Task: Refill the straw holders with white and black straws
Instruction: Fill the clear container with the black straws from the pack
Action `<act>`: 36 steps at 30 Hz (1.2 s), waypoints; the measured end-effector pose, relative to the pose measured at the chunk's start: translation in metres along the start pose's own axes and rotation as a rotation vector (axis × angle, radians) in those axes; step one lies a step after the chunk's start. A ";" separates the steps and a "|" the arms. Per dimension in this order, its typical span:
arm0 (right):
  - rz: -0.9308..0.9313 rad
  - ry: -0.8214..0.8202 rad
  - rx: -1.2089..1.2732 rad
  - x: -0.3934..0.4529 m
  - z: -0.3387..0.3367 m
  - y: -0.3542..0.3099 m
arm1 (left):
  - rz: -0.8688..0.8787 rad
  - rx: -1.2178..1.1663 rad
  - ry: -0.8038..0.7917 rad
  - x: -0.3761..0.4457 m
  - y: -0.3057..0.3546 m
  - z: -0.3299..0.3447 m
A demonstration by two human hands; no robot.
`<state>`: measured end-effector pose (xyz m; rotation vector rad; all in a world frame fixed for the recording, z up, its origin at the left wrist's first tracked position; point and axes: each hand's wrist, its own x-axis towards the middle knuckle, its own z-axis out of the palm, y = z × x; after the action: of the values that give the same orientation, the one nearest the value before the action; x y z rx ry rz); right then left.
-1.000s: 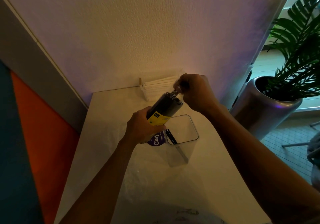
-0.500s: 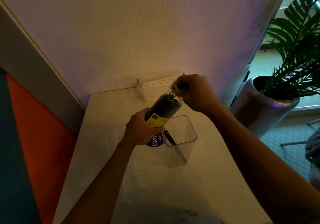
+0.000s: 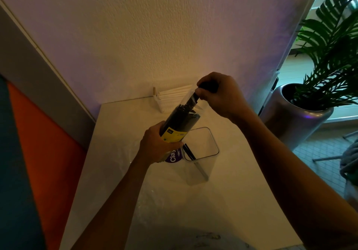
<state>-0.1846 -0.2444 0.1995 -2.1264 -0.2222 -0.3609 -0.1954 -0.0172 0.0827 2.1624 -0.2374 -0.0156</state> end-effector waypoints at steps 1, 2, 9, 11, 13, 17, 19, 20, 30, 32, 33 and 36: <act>0.008 -0.012 0.029 -0.001 0.001 -0.001 | 0.002 -0.004 0.000 0.001 0.001 0.000; 0.010 -0.028 0.050 -0.002 0.002 -0.003 | 0.006 -0.010 -0.002 0.001 0.002 0.000; 0.071 -0.026 0.153 -0.007 0.014 -0.004 | 0.008 -0.035 0.014 0.004 0.007 -0.002; 0.060 -0.072 0.152 -0.008 0.017 -0.003 | 0.000 -0.031 0.017 0.005 0.008 -0.004; 0.054 -0.102 0.149 -0.008 0.019 -0.004 | 0.000 -0.029 0.019 0.005 0.007 -0.006; 0.042 -0.074 0.120 -0.007 0.019 -0.005 | 0.006 -0.039 0.015 0.003 0.005 -0.007; 0.047 -0.065 0.081 -0.004 0.018 -0.004 | 0.012 -0.045 0.010 0.003 0.005 -0.008; 0.048 -0.058 0.056 -0.003 0.017 -0.004 | 0.021 -0.049 0.009 0.002 0.004 -0.008; 0.068 0.066 -0.011 -0.002 0.020 -0.006 | 0.021 -0.067 0.004 0.001 -0.002 -0.007; 0.074 0.112 0.004 -0.001 0.018 -0.007 | 0.017 -0.070 0.006 0.001 -0.005 -0.008; 0.073 0.143 0.014 0.000 0.016 -0.007 | 0.016 -0.073 0.006 0.001 -0.006 -0.008; 0.072 0.216 0.050 0.004 0.014 -0.009 | 0.019 -0.074 0.007 0.001 -0.008 -0.007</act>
<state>-0.1809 -0.2278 0.2006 -2.0230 -0.0291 -0.5324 -0.1922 -0.0073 0.0803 2.0861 -0.2498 -0.0061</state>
